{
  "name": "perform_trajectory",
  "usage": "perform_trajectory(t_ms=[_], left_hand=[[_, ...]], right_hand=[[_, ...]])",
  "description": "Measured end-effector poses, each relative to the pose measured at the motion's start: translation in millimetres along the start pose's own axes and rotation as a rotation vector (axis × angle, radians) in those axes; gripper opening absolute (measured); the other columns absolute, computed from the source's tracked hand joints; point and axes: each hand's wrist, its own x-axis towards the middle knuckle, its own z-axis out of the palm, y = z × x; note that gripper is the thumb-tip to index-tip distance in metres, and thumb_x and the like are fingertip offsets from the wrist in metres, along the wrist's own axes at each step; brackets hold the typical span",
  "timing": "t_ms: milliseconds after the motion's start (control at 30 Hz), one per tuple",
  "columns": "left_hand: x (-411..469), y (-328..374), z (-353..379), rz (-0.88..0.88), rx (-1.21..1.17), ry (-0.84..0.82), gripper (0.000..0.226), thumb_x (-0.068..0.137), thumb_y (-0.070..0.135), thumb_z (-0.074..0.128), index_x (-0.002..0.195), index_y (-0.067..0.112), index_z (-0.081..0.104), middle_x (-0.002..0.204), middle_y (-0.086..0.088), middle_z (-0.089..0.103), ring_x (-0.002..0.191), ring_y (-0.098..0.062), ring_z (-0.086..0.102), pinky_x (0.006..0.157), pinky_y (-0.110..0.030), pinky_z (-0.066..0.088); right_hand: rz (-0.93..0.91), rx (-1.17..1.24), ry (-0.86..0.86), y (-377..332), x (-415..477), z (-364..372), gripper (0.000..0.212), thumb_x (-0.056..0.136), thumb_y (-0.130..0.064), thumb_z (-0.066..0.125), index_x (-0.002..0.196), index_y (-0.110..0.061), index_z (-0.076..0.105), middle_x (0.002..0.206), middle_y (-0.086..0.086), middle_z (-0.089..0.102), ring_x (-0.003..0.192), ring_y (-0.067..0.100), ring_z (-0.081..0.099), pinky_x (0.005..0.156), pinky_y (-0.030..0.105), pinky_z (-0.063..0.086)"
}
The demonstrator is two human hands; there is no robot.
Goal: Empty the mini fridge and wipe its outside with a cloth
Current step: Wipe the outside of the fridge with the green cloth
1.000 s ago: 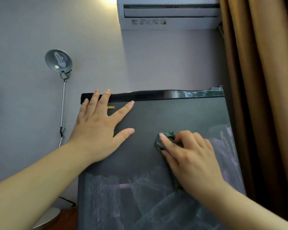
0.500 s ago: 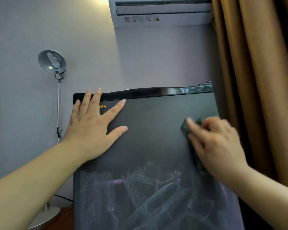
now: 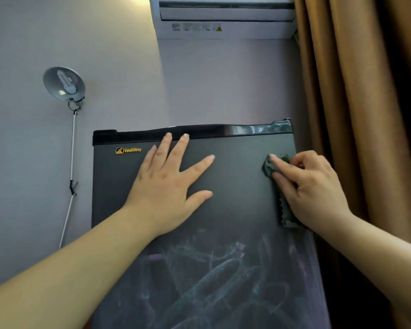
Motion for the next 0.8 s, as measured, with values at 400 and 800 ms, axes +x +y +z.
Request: perform_trajectory(t_ms=[400,800], left_hand=[[1.1,14.4,13.5,-0.044,-0.004,0.044,0.066,0.093,0.071,0.021,0.155,0.05,0.013,0.168,-0.007,0.005,0.154,-0.035,-0.004,0.124,-0.055,0.006],[-1.4,16.6,11.8,-0.055,-0.003,0.026,0.066,0.093,0.072,0.02,0.155,0.051,0.012,0.169,-0.005,0.004,0.155,-0.032,-0.006,0.124,-0.053,0.005]], right_hand=[[-0.013,0.008,0.013,11.4,-0.8,-2.5,0.037,0.097,-0.036,0.058,0.131,-0.024,0.068,0.097,0.007,0.051,0.081,0.031,0.05,0.073,0.043,0.049],[-0.032,0.038,-0.026,24.3,8.7,-5.6,0.036,0.098,-0.033,0.062,0.132,-0.025,0.067,0.099,0.004,0.049,0.087,0.028,0.05,0.079,0.039,0.049]])
